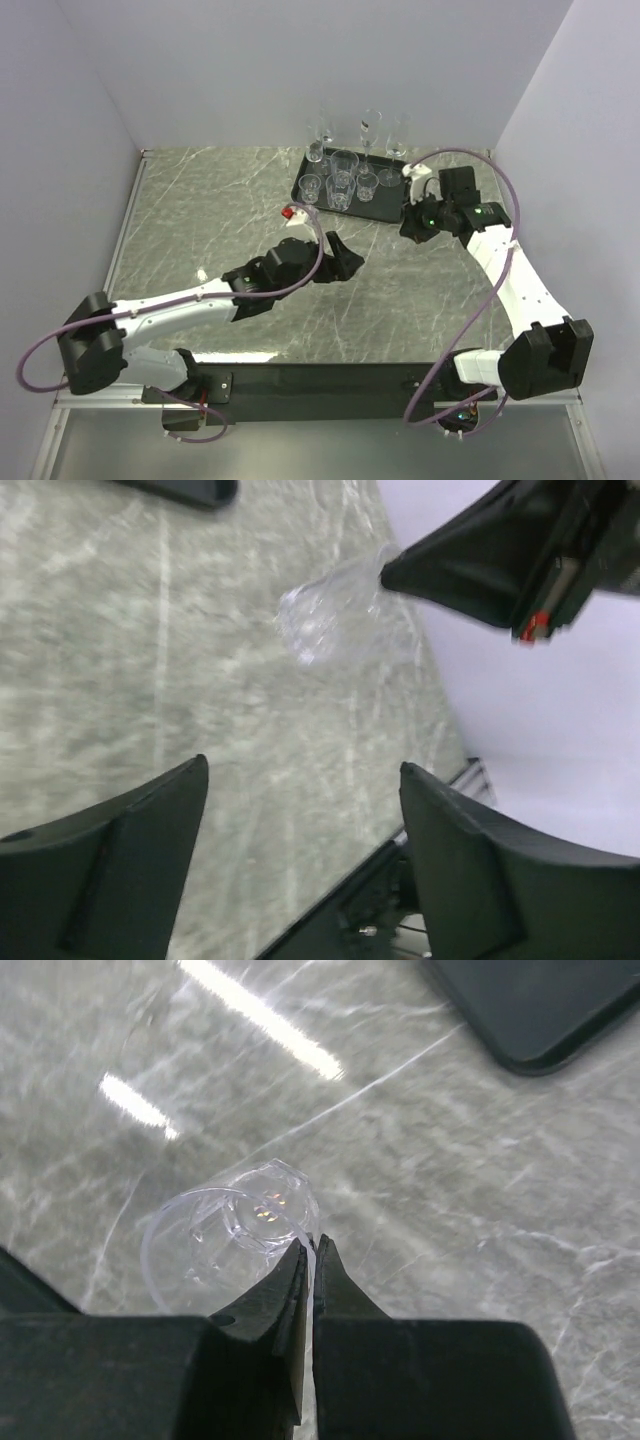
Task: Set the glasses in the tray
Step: Pass the glass from one robot arm to another, then place the glass into the tray
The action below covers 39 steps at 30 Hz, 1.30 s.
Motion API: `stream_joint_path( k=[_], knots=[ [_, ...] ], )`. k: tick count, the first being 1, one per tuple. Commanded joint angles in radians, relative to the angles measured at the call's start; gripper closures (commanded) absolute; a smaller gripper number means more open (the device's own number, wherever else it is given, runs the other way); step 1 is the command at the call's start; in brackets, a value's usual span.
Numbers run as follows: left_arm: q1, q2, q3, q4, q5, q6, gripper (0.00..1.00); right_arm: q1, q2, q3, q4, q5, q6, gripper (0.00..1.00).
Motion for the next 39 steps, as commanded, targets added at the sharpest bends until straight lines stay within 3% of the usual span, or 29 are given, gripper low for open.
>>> stream_joint_path(
  k=[1,5,13,19,26,39],
  knots=[
    [0.020,-0.106,-0.015,-0.034,-0.064,0.122,0.16,-0.074,0.031,0.015,0.158,-0.073,0.056,1.00],
    [0.045,-0.222,-0.089,-0.062,-0.156,0.159,0.01,-0.124,0.095,0.033,0.263,-0.051,0.150,1.00],
    [0.112,-0.491,-0.267,-0.079,-0.226,0.181,0.01,-0.151,0.309,0.116,0.408,0.085,0.279,1.00],
    [0.121,-0.603,-0.336,-0.126,-0.260,0.167,0.01,-0.153,0.457,0.229,0.444,0.163,0.305,1.00],
    [0.123,-0.693,-0.380,-0.201,-0.291,0.138,0.01,-0.151,0.606,0.378,0.410,0.199,0.305,1.00],
    [0.124,-0.750,-0.413,-0.224,-0.322,0.140,0.01,-0.145,0.732,0.443,0.369,0.225,0.276,0.98]
  ],
)
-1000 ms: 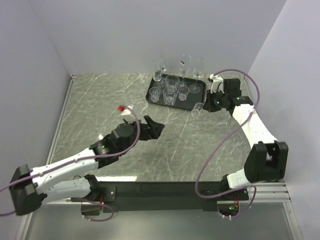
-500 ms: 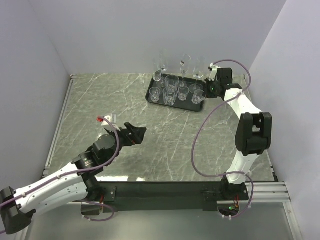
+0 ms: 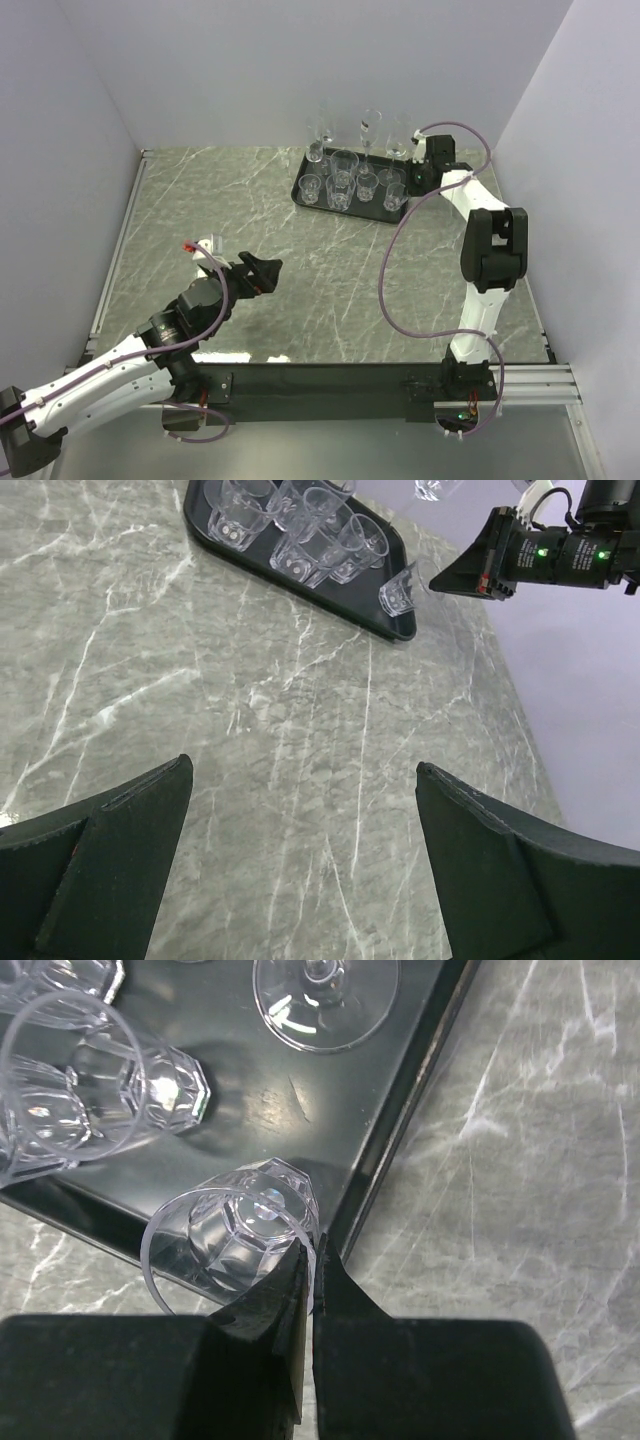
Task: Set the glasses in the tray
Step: Place the glass into the tray
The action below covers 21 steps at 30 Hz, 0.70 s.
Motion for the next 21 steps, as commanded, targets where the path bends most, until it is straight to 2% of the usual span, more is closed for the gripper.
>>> stream_joint_path(
  k=[1,11,14,18,21],
  knots=[
    [0.005,0.000,-0.002,0.007,-0.021,-0.001,0.01,0.001,0.002,0.048,0.007,0.020,-0.015,0.97],
    [0.005,-0.008,0.017,-0.021,-0.023,0.000,0.01,0.003,0.039,0.072,-0.025,0.017,-0.034,0.86],
    [0.005,-0.016,0.021,-0.027,-0.023,-0.004,0.01,0.004,0.033,0.075,-0.033,0.011,-0.037,0.77],
    [0.005,-0.023,0.044,-0.048,-0.021,-0.001,0.01,0.003,-0.001,0.081,-0.042,0.022,-0.044,0.56],
    [0.005,-0.022,0.070,-0.067,-0.021,0.009,0.01,0.001,-0.056,0.071,-0.042,0.034,-0.055,0.48]
  ],
)
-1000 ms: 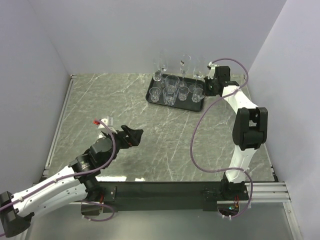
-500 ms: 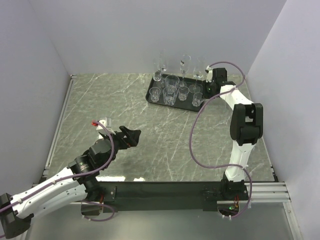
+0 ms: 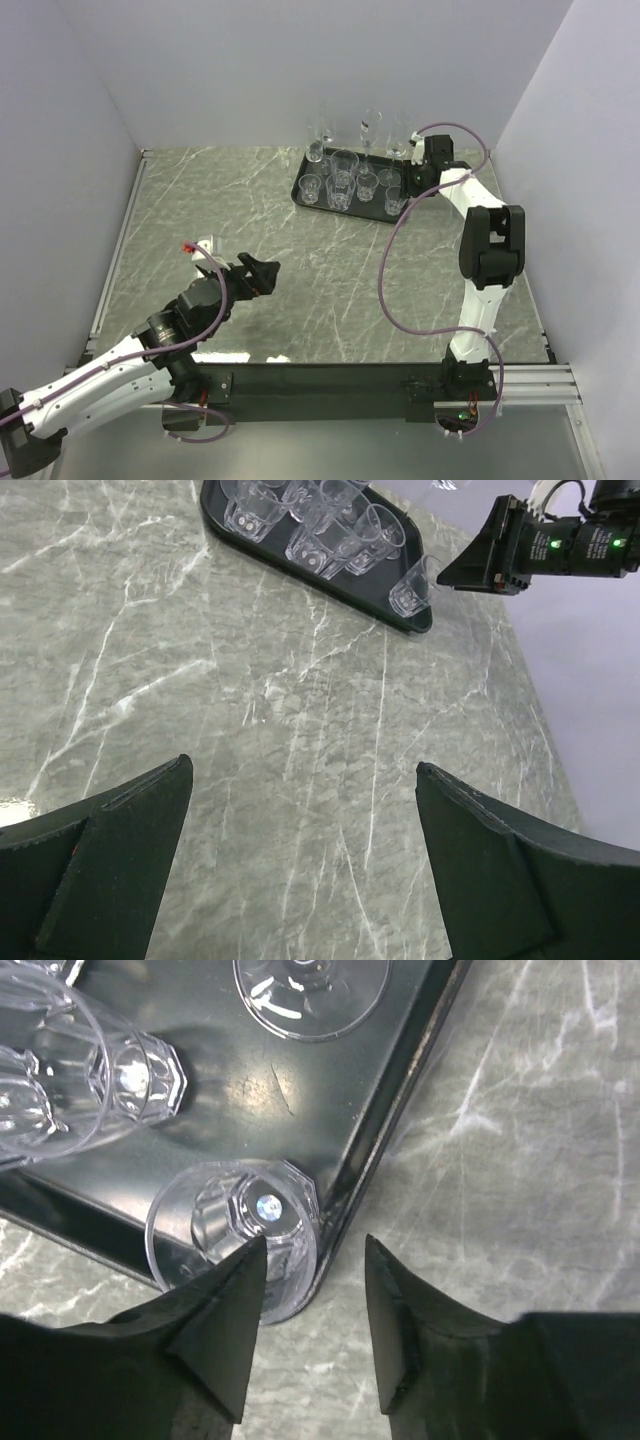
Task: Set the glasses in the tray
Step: Place the glass into the tray
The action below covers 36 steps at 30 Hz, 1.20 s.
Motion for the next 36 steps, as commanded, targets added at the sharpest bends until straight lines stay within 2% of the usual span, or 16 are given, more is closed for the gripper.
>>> stream_joint_path(
  k=[1,7,19,22,26,29,33,35,36],
  knots=[
    [0.004,-0.008,0.071,-0.018,-0.010,0.016,0.01,0.001,-0.110,0.032,-0.001,0.020,-0.021,0.47],
    [0.004,0.007,0.135,-0.049,0.007,0.068,0.00,0.001,-0.313,-0.090,0.008,-0.023,-0.058,0.32],
    [0.007,0.013,0.253,-0.135,-0.022,0.184,0.00,-0.047,-0.863,-0.448,-0.004,-0.180,-0.148,0.23],
    [0.013,0.018,0.276,-0.150,-0.042,0.213,0.01,-0.071,-1.021,-0.522,0.002,-0.169,-0.149,0.20],
    [0.042,0.030,0.304,-0.152,-0.053,0.251,0.01,-0.084,-1.248,-0.627,0.036,-0.079,-0.083,0.06],
    [0.110,0.057,0.321,-0.147,-0.019,0.280,0.01,-0.093,-1.336,-0.661,0.030,-0.036,-0.043,0.02],
    [0.263,0.122,0.339,-0.129,0.139,0.311,0.01,-0.094,-1.445,-0.689,0.021,0.010,0.011,0.00],
    [0.431,0.168,0.359,-0.121,0.241,0.326,0.01,-0.109,-1.489,-0.738,0.040,0.125,0.043,0.00],
    [0.432,0.177,0.359,-0.121,0.242,0.331,0.01,-0.110,-1.490,-0.738,0.045,0.125,0.043,0.00]
  ],
)
